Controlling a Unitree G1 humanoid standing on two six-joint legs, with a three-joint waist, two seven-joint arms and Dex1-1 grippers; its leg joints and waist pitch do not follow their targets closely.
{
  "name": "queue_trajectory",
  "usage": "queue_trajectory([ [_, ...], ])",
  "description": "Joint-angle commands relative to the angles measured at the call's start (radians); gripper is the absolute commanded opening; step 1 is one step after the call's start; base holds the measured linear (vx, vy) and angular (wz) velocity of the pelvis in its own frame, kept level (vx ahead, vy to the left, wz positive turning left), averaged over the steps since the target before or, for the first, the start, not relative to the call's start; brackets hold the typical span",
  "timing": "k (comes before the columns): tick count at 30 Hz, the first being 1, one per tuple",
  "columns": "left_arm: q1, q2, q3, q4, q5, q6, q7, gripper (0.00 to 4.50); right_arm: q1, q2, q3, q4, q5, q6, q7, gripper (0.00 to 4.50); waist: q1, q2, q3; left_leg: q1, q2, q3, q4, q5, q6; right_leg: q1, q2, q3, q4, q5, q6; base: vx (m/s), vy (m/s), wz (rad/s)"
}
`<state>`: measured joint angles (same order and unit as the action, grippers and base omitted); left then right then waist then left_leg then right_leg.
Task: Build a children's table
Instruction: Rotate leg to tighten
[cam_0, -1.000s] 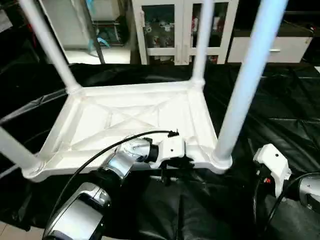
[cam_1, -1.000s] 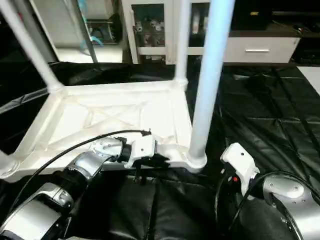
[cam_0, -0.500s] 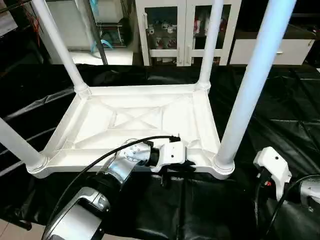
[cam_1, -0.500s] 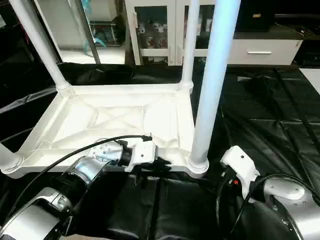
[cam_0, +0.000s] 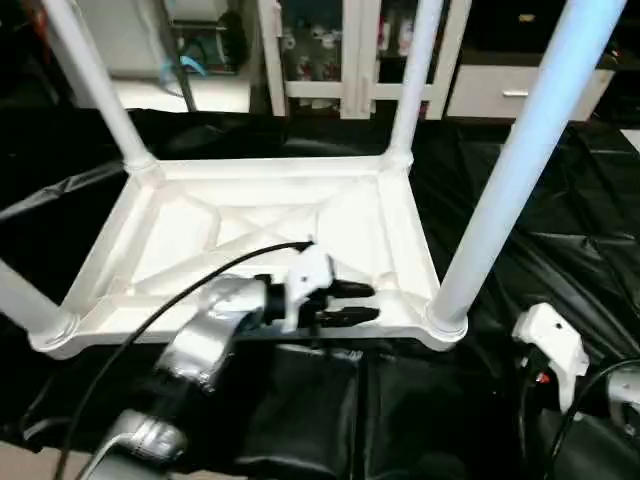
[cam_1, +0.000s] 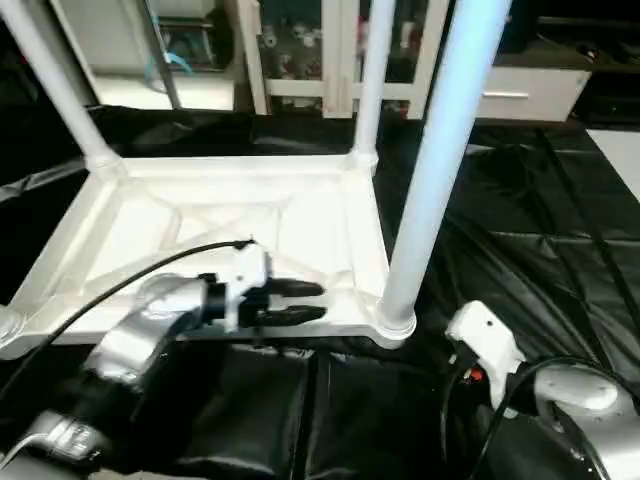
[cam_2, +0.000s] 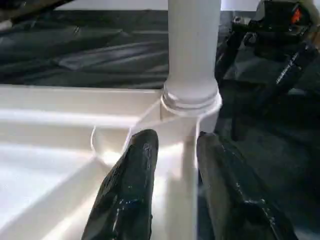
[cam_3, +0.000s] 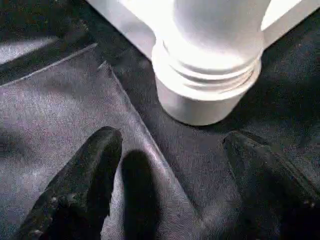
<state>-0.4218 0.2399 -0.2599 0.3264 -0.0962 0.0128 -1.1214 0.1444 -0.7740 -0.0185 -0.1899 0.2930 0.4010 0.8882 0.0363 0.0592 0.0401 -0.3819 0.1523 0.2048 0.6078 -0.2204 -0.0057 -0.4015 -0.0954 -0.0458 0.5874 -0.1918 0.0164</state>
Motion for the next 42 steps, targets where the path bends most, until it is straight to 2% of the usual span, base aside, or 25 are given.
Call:
queue_trajectory([
  [1, 0.034, 0.036, 0.019, -0.1, -0.009, 0.08, 0.009, 1.56, -0.017, -0.002, -0.043, 0.017, 0.02, -0.013, -0.009, 3.55, 0.001, -0.032, -0.047, 0.016, 0.091, -0.039, -0.076, -0.13, 0.153, 0.048, -0.068, 0.037, -0.057, -0.133, -0.299, 0.0, 0.0, 0.0],
  [2, 0.048, 0.048, 0.023, -0.127, -0.007, 0.099, 0.017, 1.56, -0.023, 0.004, -0.055, 0.023, 0.029, -0.012, -0.012, 3.55, 0.0, -0.029, -0.046, 0.019, 0.092, -0.04, -0.079, -0.165, 0.128, 0.046, -0.068, 0.039, -0.061, -0.177, -0.29, 0.0, 0.0, 0.0],
  [5, 0.095, 0.097, 0.038, -0.193, 0.001, 0.156, 0.036, 1.56, -0.061, 0.038, -0.097, 0.043, 0.047, -0.018, -0.048, 3.55, -0.002, -0.029, -0.042, 0.024, 0.087, -0.04, -0.083, -0.217, 0.087, 0.041, -0.064, 0.04, -0.068, -0.25, -0.264, 0.0, 0.0, 0.0],
  [7, 0.129, 0.121, 0.055, -0.233, 0.0, 0.193, 0.064, 1.56, -0.101, 0.074, -0.118, 0.064, 0.06, -0.017, -0.092, 3.55, -0.008, -0.031, -0.036, 0.019, 0.083, -0.042, -0.089, -0.252, 0.059, 0.041, -0.064, 0.041, -0.074, -0.315, -0.235, 0.0, 0.0, 0.0],
  [8, 0.149, 0.125, 0.074, -0.254, -0.004, 0.21, 0.09, 1.56, -0.121, 0.097, -0.126, 0.066, 0.074, -0.008, -0.111, 3.55, -0.005, -0.031, -0.036, 0.026, 0.084, -0.043, -0.089, -0.266, 0.042, 0.037, -0.064, 0.041, -0.075, -0.336, -0.227, 0.0, 0.0, 0.0],
  [9, 0.165, 0.124, 0.092, -0.27, -0.007, 0.224, 0.115, 1.56, -0.132, 0.112, -0.126, 0.066, 0.081, -0.001, -0.121, 3.55, -0.008, -0.033, -0.036, 0.023, 0.082, -0.043, -0.09, -0.267, 0.04, 0.038, -0.064, 0.042, -0.076, -0.34, -0.224, 0.0, 0.0, 0.0],
  [11, 0.194, 0.128, 0.118, -0.311, -0.017, 0.258, 0.148, 1.56, -0.132, 0.121, -0.11, 0.062, 0.077, 0.0, -0.12, 3.55, -0.002, -0.03, -0.039, 0.029, 0.083, -0.043, -0.09, -0.254, 0.028, 0.036, -0.06, 0.043, -0.074, -0.308, -0.221, 0.0, 0.0, 0.0],
  [13, 0.216, 0.132, 0.134, -0.338, -0.02, 0.281, 0.172, 1.56, -0.121, 0.12, -0.092, 0.062, 0.064, -0.008, -0.11, 3.55, -0.001, -0.03, -0.039, 0.022, 0.082, -0.043, -0.09, -0.233, 0.034, 0.041, -0.059, 0.042, -0.069, -0.258, -0.229, 0.0, 0.0, 0.0],
  [15, 0.267, 0.139, 0.162, -0.37, 0.005, 0.295, 0.236, 1.56, -0.103, 0.126, -0.076, 0.076, 0.031, -0.018, -0.123, 3.55, 0.001, -0.028, -0.044, 0.022, 0.081, -0.043, -0.086, -0.203, 0.046, 0.042, -0.057, 0.042, -0.061, -0.195, -0.24, 0.0, 0.0, 0.0],
  [16, 0.282, 0.139, 0.173, -0.378, 0.014, 0.296, 0.26, 1.56, -0.1, 0.131, -0.077, 0.08, 0.023, -0.017, -0.133, 3.55, 0.002, -0.023, -0.044, 0.019, 0.081, -0.043, -0.086, -0.19, 0.056, 0.045, -0.059, 0.042, -0.06, -0.167, -0.248, 0.0, 0.0, 0.0],
  [17, 0.298, 0.139, 0.185, -0.386, 0.024, 0.295, 0.288, 1.56, -0.098, 0.137, -0.078, 0.086, 0.014, -0.015, -0.145, 3.55, -0.001, -0.027, -0.046, 0.018, 0.08, -0.042, -0.083, -0.18, 0.065, 0.046, -0.058, 0.041, -0.059, -0.146, -0.255, 0.0, 0.0, 0.0],
  [18, 0.316, 0.132, 0.201, -0.402, 0.019, 0.298, 0.309, 1.56, -0.103, 0.146, -0.087, 0.097, 0.005, -0.022, -0.17, 3.55, 0.001, -0.021, -0.046, 0.019, 0.079, -0.043, -0.082, -0.175, 0.067, 0.045, -0.059, 0.04, -0.059, -0.142, -0.257, 0.0, 0.0, 0.0],
  [19, 0.328, 0.127, 0.212, -0.412, 0.014, 0.298, 0.321, 1.56, -0.106, 0.152, -0.092, 0.104, -0.001, -0.027, -0.187, 3.55, -0.001, -0.023, -0.044, 0.018, 0.078, -0.041, -0.083, -0.181, 0.072, 0.045, -0.056, 0.039, -0.062, -0.152, -0.256, 0.0, 0.0, 0.0],
  [21, 0.371, 0.117, 0.232, -0.465, -0.007, 0.31, 0.338, 1.56, -0.127, 0.181, -0.124, 0.126, -0.009, -0.037, -0.256, 3.55, 0.001, -0.015, -0.042, 0.023, 0.08, -0.042, -0.087, -0.216, 0.059, 0.041, -0.057, 0.039, -0.066, -0.2, -0.253, 0.0, 0.0, 0.0],
  [22, 0.39, 0.115, 0.236, -0.493, -0.018, 0.322, 0.34, 1.56, -0.139, 0.194, -0.137, 0.134, -0.015, -0.041, -0.29, 3.55, -0.002, -0.019, -0.039, 0.02, 0.08, -0.042, -0.089, -0.232, 0.046, 0.042, -0.058, 0.039, -0.069, -0.223, -0.25, 0.0, 0.0, 0.0],
  [25, 0.416, 0.11, 0.235, -0.527, -0.024, 0.341, 0.356, 1.56, -0.156, 0.21, -0.155, 0.15, -0.005, -0.036, -0.316, 3.55, -0.001, -0.017, -0.038, 0.025, 0.077, -0.043, -0.092, -0.273, 0.025, 0.038, -0.053, 0.04, -0.073, -0.271, -0.228, 0.0, 0.0, 0.0],
  [26, 0.421, 0.111, 0.234, -0.534, -0.025, 0.347, 0.362, 1.56, -0.158, 0.211, -0.156, 0.152, -0.006, -0.035, -0.318, 3.55, 0.001, -0.016, -0.038, 0.029, 0.078, -0.042, -0.092, -0.279, 0.019, 0.035, -0.052, 0.041, -0.073, -0.268, -0.222, 0.0, 0.0, 0.0],
  [28, 0.429, 0.121, 0.226, -0.539, -0.017, 0.346, 0.369, 1.56, -0.155, 0.209, -0.15, 0.149, -0.016, -0.036, -0.314, 3.55, 0.003, -0.016, -0.038, 0.026, 0.076, -0.043, -0.092, -0.277, 0.018, 0.039, -0.052, 0.041, -0.072, -0.265, -0.212, 0.0, 0.0, 0.0],
  [29, 0.441, 0.121, 0.227, -0.539, -0.004, 0.335, 0.389, 1.56, -0.137, 0.204, -0.143, 0.148, -0.024, -0.037, -0.303, 3.55, 0.004, -0.02, -0.04, 0.025, 0.076, -0.044, -0.091, -0.267, 0.02, 0.04, -0.052, 0.041, -0.071, -0.255, -0.209, 0.0, 0.0, 0.0],
  [34, 0.451, 0.116, 0.234, -0.548, 0.008, 0.295, 0.414, 1.56, -0.107, 0.201, -0.125, 0.152, -0.042, -0.045, -0.304, 3.55, 0.005, -0.019, -0.042, 0.022, 0.076, -0.044, -0.09, -0.237, 0.036, 0.042, -0.052, 0.04, -0.068, -0.21, -0.215, 0.0, 0.0, 0.0],
  [36, 0.46, 0.122, 0.234, -0.558, 0.01, 0.296, 0.411, 1.56, -0.109, 0.214, -0.134, 0.153, -0.038, -0.053, -0.317, 3.55, 0.004, -0.018, -0.04, 0.023, 0.077, -0.043, -0.09, -0.246, 0.037, 0.041, -0.053, 0.041, -0.07, -0.22, -0.216, 0.0, 0.0, 0.0],
  [37, 0.477, 0.134, 0.234, -0.578, -0.001, 0.3, 0.405, 1.56, -0.123, 0.236, -0.154, 0.156, -0.026, -0.063, -0.343, 3.55, 0.004, -0.011, -0.039, 0.023, 0.076, -0.044, -0.091, -0.259, 0.032, 0.041, -0.054, 0.041, -0.07, -0.237, -0.214, 0.0, 0.0, 0.0],
  [38, 0.477, 0.134, 0.234, -0.578, -0.001, 0.3, 0.405, 1.56, -0.123, 0.236, -0.154, 0.156, -0.026, -0.063, -0.343, 3.55, 0.002, -0.013, -0.039, 0.023, 0.076, -0.044, -0.092, -0.265, 0.029, 0.04, -0.054, 0.041, -0.072, -0.241, -0.213, 0.0, 0.0, 0.0],
  [39, 0.493, 0.143, 0.239, -0.598, -0.019, 0.306, 0.398, 1.56, -0.147, 0.257, -0.179, 0.163, -0.021, -0.075, -0.381, 3.55, 0.001, -0.008, -0.039, 0.023, 0.076, -0.046, -0.093, -0.275, 0.023, 0.04, -0.054, 0.04, -0.071, -0.254, -0.21, 0.0, 0.0, 0.0],
  [42, 0.514, 0.161, 0.243, -0.624, -0.041, 0.328, 0.385, 1.56, -0.193, 0.291, -0.22, 0.184, -0.023, -0.097, -0.45, 3.55, -0.004, -0.012, -0.039, 0.028, 0.073, -0.043, -0.093, -0.289, 0.015, 0.035, -0.049, 0.039, -0.073, -0.272, -0.206, 0.0, 0.0, 0.0],
])
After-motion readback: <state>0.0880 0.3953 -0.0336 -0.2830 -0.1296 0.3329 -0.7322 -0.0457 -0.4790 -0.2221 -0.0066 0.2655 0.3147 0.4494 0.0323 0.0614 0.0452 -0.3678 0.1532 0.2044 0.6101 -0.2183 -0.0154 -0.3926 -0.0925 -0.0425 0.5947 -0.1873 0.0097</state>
